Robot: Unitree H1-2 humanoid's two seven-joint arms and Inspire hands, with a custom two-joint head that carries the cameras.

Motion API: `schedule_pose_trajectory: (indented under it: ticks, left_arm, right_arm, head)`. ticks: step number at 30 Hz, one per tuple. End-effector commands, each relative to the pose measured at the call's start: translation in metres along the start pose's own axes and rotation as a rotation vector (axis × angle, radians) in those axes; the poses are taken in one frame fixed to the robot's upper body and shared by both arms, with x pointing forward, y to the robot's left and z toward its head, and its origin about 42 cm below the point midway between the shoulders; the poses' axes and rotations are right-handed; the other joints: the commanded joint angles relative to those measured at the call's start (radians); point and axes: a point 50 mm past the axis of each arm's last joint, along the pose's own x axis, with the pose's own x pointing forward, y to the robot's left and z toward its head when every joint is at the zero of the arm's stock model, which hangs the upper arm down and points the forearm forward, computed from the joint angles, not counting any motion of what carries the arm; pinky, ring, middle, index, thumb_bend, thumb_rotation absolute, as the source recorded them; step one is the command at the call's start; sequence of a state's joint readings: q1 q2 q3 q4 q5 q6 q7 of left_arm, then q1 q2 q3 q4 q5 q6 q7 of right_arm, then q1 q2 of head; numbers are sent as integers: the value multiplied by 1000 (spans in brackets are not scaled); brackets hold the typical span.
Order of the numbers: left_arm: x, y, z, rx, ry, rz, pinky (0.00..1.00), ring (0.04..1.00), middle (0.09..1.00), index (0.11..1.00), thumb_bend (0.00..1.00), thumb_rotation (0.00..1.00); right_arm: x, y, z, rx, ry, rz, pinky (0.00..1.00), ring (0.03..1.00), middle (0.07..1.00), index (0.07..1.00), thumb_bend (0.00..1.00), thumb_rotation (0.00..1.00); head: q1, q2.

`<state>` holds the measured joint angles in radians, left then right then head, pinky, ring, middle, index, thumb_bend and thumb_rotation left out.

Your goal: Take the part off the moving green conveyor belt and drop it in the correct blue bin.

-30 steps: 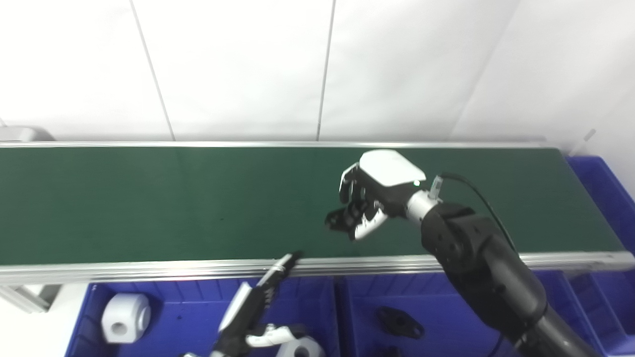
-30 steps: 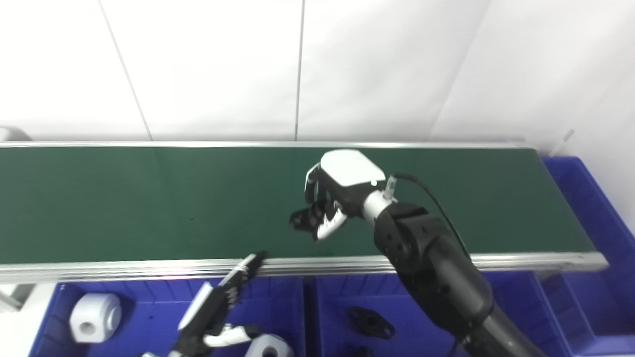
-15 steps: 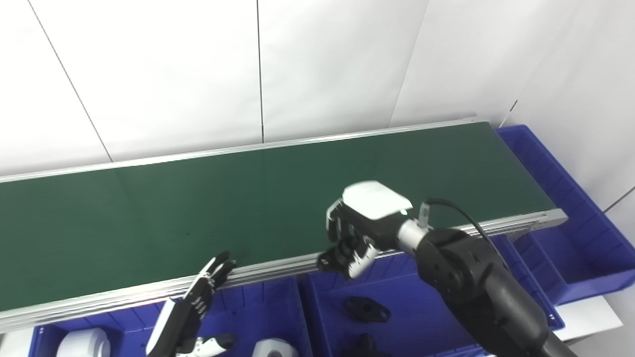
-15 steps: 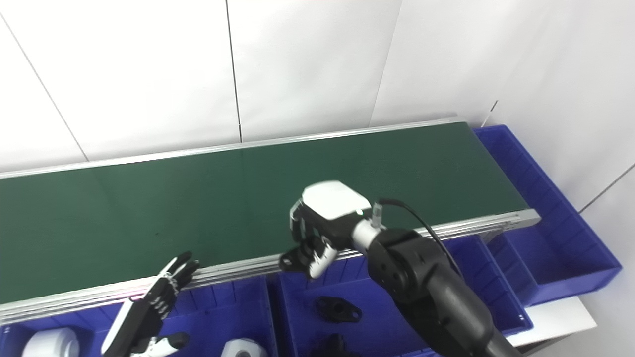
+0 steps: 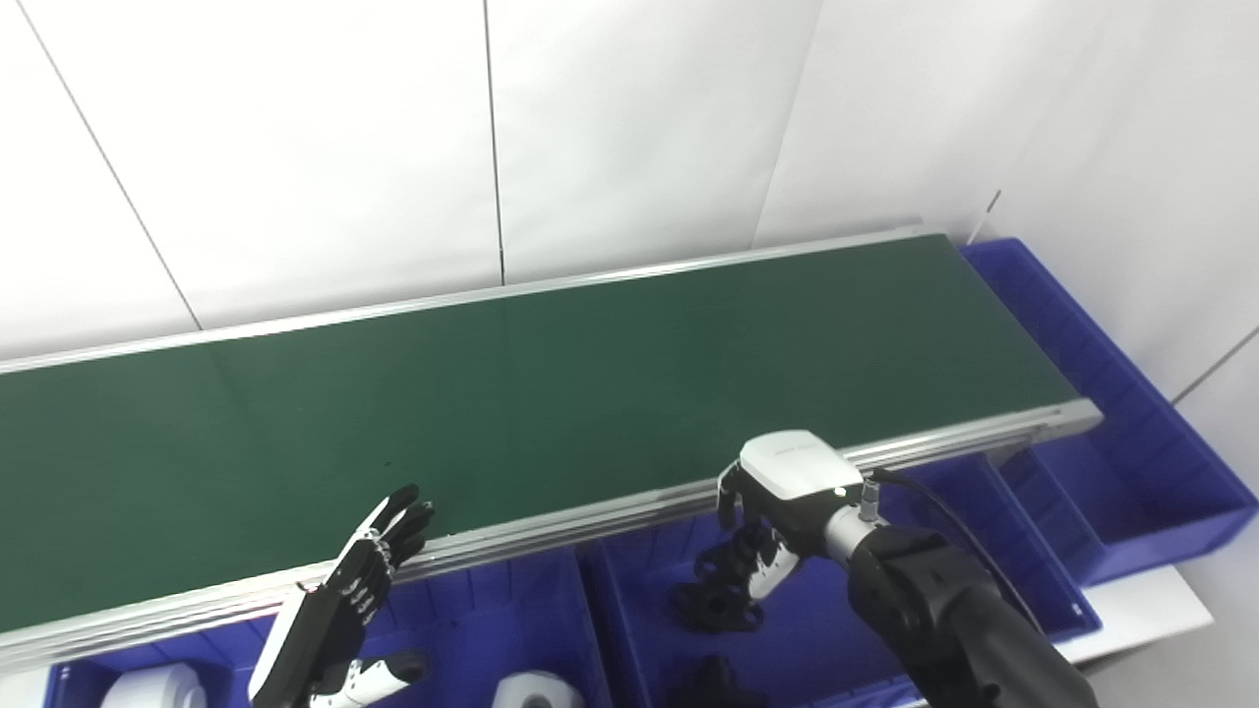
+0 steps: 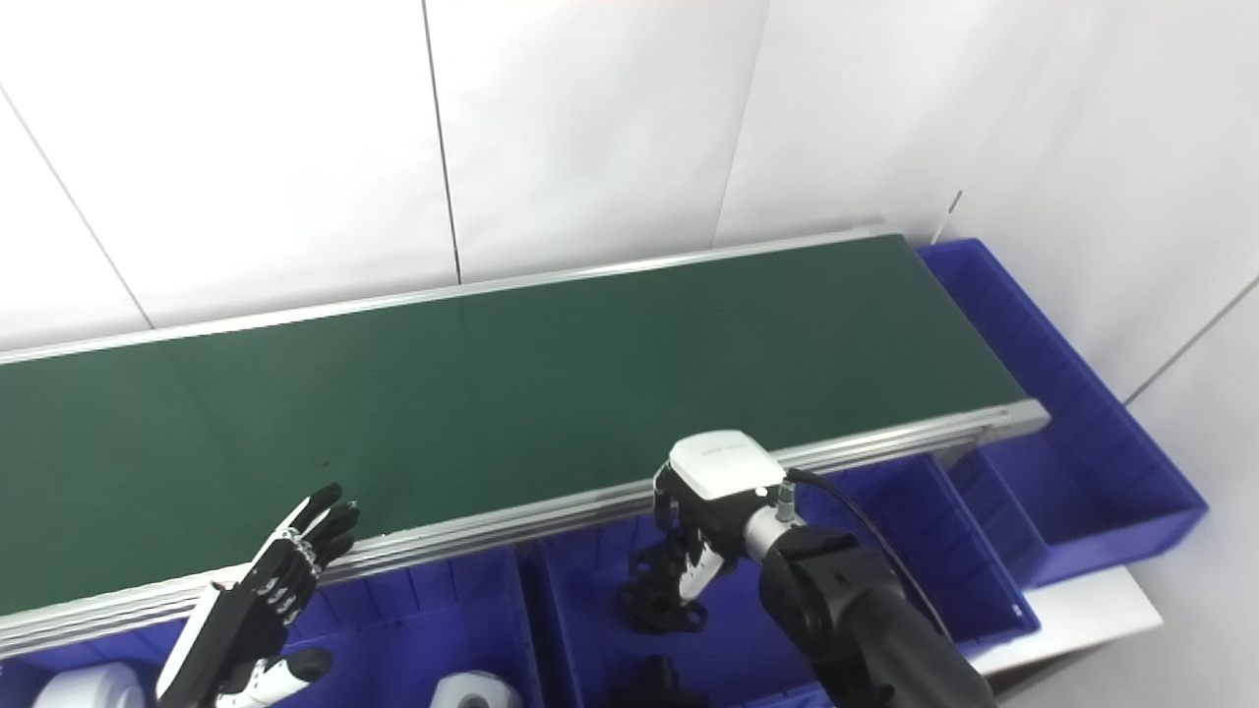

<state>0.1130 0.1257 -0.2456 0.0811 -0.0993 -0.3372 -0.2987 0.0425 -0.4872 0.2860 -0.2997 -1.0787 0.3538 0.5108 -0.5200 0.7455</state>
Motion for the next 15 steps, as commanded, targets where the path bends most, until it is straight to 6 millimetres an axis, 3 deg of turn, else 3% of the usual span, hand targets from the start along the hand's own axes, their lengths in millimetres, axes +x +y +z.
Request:
schedule_pose_trajectory:
  ticks: [1, 7, 8, 9, 10, 11, 13, 15]
  left_arm:
    - [8, 4, 15, 33, -55, -17, 907, 921, 884, 917, 889, 585]
    - [10, 1, 17, 44, -58, -16, 893, 914, 881, 909, 898, 596]
    - [10, 0, 17, 42, -57, -17, 893, 913, 878, 909, 900, 595]
    - [10, 0, 18, 38, -56, -17, 894, 912, 877, 909, 901, 594]
    - [11, -1, 18, 35, -54, -17, 898, 912, 874, 905, 905, 588]
    - [11, -2, 18, 29, -51, -15, 898, 912, 874, 904, 906, 588]
    - [12, -4, 18, 24, -51, -14, 894, 911, 875, 904, 919, 587]
    - [12, -4, 17, 27, -53, -14, 889, 909, 874, 904, 922, 590]
  right_arm:
    - [0, -2, -6, -27, -15, -78, 271, 371, 469, 547, 509, 0]
    - [5, 8, -12, -53, 70, -17, 274, 381, 475, 526, 516, 3]
    - [5, 8, -13, -61, 84, -3, 344, 463, 555, 647, 622, 198]
    - [6, 8, -14, -80, 104, 29, 367, 491, 582, 688, 658, 266]
    - [6, 7, -14, -96, 117, 54, 529, 673, 779, 787, 867, 653]
    - [7, 6, -14, -103, 127, 75, 543, 687, 795, 795, 885, 685]
    - [6, 3, -13, -108, 133, 101, 665, 779, 869, 848, 980, 864]
    - [6, -1, -12, -118, 135, 122, 699, 796, 882, 866, 995, 911]
  head:
    - [2, 10]
    - [32, 21]
    - [32, 21]
    - [39, 23]
    - [42, 23]
    - [45, 25]
    - [47, 25]
    - [49, 25]
